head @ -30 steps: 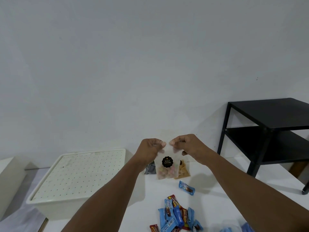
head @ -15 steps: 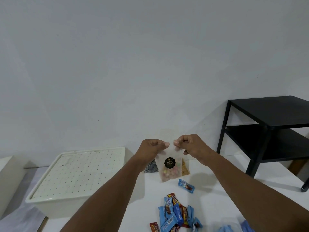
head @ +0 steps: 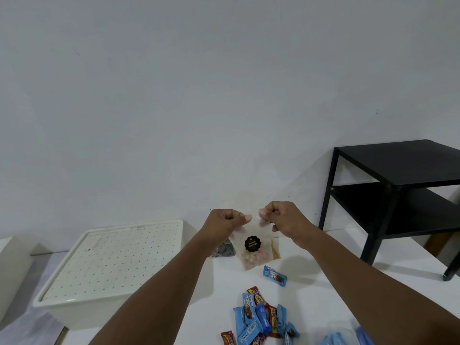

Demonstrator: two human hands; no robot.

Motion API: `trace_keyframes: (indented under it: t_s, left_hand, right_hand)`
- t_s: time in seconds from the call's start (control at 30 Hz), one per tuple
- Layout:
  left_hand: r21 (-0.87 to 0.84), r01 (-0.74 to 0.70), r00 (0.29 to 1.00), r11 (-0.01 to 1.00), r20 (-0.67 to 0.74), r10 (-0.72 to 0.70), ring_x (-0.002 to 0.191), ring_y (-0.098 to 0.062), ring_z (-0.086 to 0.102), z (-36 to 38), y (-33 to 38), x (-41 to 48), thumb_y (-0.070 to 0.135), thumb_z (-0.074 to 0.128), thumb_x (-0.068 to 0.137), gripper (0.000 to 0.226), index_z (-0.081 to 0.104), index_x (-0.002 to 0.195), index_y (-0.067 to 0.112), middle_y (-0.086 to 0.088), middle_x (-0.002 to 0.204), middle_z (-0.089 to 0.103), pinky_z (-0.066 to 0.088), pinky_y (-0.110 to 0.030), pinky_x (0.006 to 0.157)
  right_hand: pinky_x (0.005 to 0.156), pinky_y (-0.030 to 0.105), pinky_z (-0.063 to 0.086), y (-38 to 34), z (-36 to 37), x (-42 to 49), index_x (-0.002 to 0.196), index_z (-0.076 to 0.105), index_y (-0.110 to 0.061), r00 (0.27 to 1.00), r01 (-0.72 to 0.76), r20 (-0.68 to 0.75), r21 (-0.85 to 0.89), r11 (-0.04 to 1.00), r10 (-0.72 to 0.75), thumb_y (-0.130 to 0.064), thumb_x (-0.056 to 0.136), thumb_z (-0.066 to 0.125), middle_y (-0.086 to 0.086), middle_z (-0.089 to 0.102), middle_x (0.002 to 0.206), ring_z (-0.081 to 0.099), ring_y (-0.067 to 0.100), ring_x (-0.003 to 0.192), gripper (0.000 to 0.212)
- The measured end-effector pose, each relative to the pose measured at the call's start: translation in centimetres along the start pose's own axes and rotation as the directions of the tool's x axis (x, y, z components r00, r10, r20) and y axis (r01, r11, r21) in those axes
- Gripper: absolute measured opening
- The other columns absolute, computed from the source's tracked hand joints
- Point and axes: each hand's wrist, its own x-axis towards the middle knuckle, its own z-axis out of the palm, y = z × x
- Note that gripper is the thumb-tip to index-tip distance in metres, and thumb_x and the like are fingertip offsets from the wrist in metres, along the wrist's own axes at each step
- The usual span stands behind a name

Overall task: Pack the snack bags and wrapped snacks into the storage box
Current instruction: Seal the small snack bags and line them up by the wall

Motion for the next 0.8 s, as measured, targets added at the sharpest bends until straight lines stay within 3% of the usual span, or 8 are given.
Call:
trace_keyframes:
  t_s: [0.13,0.3,0.53,0.63,0.8]
  left_hand:
    - [0.015,-0.016,1.0,1.0,-0.019,0.016,0.071,-0.018,0.063,0.4,0.1,0.1,0.029,0.081,0.081,0.032,0.074,0.09,0.0,-0.008,0.078,0.071,0.052,-0.028,0.068]
    - [0.061,-0.036,0.999,0.997,-0.006,0.037,0.071,-0.019,0.058,0.3,0.1,0.2,0.023,0.077,0.085,0.02,0.074,0.086,0.003,-0.007,0.074,0.068,0.047,-0.031,0.07]
    - [-0.006,0.023,1.0,1.0,0.007,-0.023,0.074,-0.019,0.067,0.4,-0.1,-0.3,0.03,0.082,0.078,0.032,0.075,0.092,0.002,-0.012,0.081,0.073,0.052,-0.029,0.067]
    - [-0.047,0.053,0.999,0.998,-0.001,-0.053,0.073,-0.018,0.065,-0.8,-0.5,-0.6,0.025,0.079,0.082,0.032,0.072,0.099,-0.001,-0.01,0.081,0.072,0.051,-0.026,0.063]
    - [-0.029,0.016,0.998,0.999,-0.061,-0.018,0.073,-0.016,0.063,-2.1,-1.0,-0.9,0.024,0.078,0.084,0.024,0.074,0.092,0.001,-0.009,0.079,0.072,0.052,-0.018,0.061]
  right_hand:
    - [0.059,0.021,0.049,-0.3,0.4,-0.5,0.095,0.07,-0.005,1.0,0.015,0.014,-0.009,1.0,-0.015,-0.027,0.093,0.066,0.003,0.076,0.08,0.066,0.002,0.07,0.023]
    - [0.065,0.025,0.047,-0.2,0.5,-0.8,0.1,0.072,-0.008,0.997,-0.052,0.066,0.07,0.996,0.048,-0.032,0.093,0.066,0.007,0.077,0.088,0.07,0.008,0.078,0.026]
    - [0.054,0.018,0.043,0.1,0.3,-0.4,0.093,0.072,-0.004,0.998,0.0,0.06,0.036,0.999,-0.002,-0.024,0.088,0.074,0.009,0.07,0.075,0.061,0.009,0.066,0.021]
    - [0.056,0.021,0.042,0.4,0.1,-0.3,0.091,0.07,-0.004,0.999,-0.032,0.015,0.081,0.996,0.031,-0.022,0.089,0.072,0.007,0.069,0.074,0.06,0.01,0.067,0.018]
    - [0.059,0.023,0.042,0.6,-0.3,-0.3,0.091,0.071,-0.01,0.997,-0.071,0.017,0.099,0.993,0.069,-0.022,0.089,0.072,0.005,0.071,0.078,0.063,0.007,0.068,0.013]
